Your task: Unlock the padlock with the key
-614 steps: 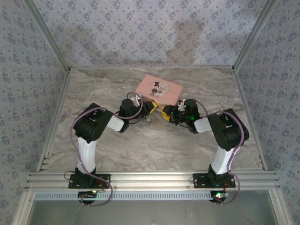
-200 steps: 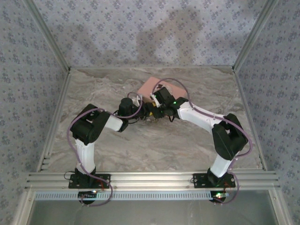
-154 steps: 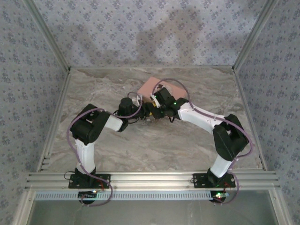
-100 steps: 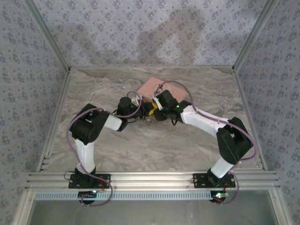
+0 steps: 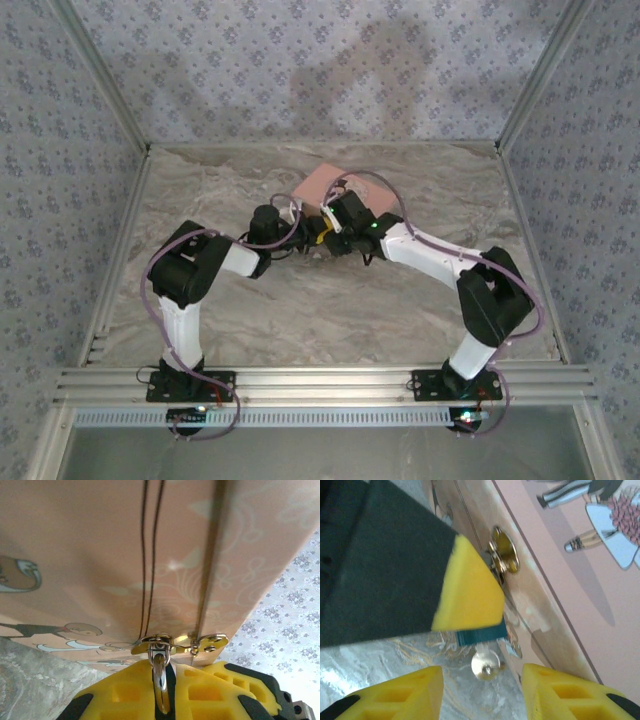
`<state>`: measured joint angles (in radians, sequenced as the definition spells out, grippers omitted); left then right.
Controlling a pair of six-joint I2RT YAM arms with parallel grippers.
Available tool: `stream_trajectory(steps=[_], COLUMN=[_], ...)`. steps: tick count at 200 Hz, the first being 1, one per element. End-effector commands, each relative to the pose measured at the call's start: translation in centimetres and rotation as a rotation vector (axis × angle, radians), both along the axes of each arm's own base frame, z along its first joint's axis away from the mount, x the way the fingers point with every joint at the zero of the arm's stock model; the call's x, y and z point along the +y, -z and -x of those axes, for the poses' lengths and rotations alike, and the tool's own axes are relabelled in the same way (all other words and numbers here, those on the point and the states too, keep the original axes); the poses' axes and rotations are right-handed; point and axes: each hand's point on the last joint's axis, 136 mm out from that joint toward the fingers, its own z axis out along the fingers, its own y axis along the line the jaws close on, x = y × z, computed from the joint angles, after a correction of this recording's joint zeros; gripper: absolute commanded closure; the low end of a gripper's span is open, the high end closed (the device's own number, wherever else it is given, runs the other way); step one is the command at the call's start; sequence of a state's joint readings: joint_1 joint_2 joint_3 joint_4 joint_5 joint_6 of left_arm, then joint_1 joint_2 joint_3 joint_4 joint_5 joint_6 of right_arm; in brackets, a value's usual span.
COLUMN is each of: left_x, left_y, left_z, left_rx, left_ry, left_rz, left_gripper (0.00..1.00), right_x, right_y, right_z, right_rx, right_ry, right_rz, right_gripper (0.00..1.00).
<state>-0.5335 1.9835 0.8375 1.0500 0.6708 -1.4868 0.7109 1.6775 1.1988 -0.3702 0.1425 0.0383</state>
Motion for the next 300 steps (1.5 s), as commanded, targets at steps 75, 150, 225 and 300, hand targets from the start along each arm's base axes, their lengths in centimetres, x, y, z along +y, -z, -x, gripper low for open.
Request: stream_trajectory(steps=[75,150,225,300], left_x=[-0.9,-0.8,-0.5,-0.1], left_y=[-5.7,-5.9,-5.1,1.2], left_z=[0.9,0.9,0.9,3.1], left_rx=[-0.127,-0.127,-0.126,-0.056], left_ry=[0.091,0.094,0.088,0.113], left_rz=[0.105,0.115,0.095,-0.074], left_gripper=[1.0,1.0,0.98,0.96], right_x=[0.6,-0.3,1.1,0.0], right_y=[-0.2,0.7,1.7,6.1], right_z=[-2.2,-2.0,-0.1,2.5], right_rx=[-0.093,-0.121,0.019,0.155], right_ry=[0.002,0.006,-0.043,0.035], right_rz=[0.139,0.218,0.05,-0.078], right_gripper=[0.55,0.66,0.97,0.62])
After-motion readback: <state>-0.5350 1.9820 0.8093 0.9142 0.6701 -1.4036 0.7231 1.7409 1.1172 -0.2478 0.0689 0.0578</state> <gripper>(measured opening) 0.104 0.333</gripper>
